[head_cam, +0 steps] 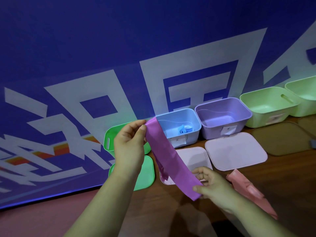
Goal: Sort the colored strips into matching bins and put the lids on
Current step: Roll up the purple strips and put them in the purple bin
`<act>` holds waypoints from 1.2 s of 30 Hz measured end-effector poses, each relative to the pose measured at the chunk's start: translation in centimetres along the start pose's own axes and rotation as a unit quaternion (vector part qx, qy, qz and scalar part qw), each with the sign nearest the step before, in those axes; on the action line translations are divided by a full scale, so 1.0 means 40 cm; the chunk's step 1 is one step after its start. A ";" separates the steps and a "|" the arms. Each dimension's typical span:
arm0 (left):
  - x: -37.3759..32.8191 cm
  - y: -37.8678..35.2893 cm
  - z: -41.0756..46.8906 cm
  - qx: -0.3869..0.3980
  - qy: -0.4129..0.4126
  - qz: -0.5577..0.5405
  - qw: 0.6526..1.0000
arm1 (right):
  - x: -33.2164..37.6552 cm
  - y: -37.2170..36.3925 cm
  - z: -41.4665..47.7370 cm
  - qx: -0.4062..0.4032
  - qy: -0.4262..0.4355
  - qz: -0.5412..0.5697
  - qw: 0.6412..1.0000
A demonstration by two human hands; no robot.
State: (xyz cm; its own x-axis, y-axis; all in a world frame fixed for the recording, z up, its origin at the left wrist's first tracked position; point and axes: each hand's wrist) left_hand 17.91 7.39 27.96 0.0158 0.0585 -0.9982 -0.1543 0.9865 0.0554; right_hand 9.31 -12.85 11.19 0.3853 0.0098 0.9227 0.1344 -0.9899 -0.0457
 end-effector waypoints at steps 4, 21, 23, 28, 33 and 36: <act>0.008 0.002 0.005 0.001 0.001 0.001 1.000 | -0.007 0.006 0.009 -0.017 -0.006 0.016 1.000; 0.033 0.008 -0.027 0.161 -0.036 0.016 0.986 | 0.173 0.025 -0.001 -0.045 0.077 -0.145 0.985; 0.036 0.011 -0.031 0.176 -0.035 0.016 0.984 | 0.238 0.016 -0.016 -0.038 0.124 -0.124 0.984; 0.041 0.015 -0.043 0.195 -0.056 0.013 0.979 | 0.361 -0.023 -0.056 -0.003 0.216 -0.095 0.972; 0.033 0.016 -0.054 0.209 -0.072 -0.013 0.975 | 0.411 -0.047 -0.070 -0.028 0.259 -0.085 0.962; 0.026 0.021 -0.061 0.225 -0.088 -0.016 0.970 | 0.425 -0.047 -0.074 -0.026 0.259 -0.099 0.961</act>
State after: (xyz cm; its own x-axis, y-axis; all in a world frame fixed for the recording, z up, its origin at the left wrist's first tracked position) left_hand 15.40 7.89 26.91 0.1875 0.0121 -0.9822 0.2949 0.9531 0.0681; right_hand 12.90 -11.24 28.09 -0.1501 0.1401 0.9787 0.1075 -0.9817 0.1570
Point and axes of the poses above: each hand's wrist, its own z-axis towards the middle knuckle, its own y-axis out of the back of the hand, x = y × z, and after that the axes turned 5 degrees about x, right-handed
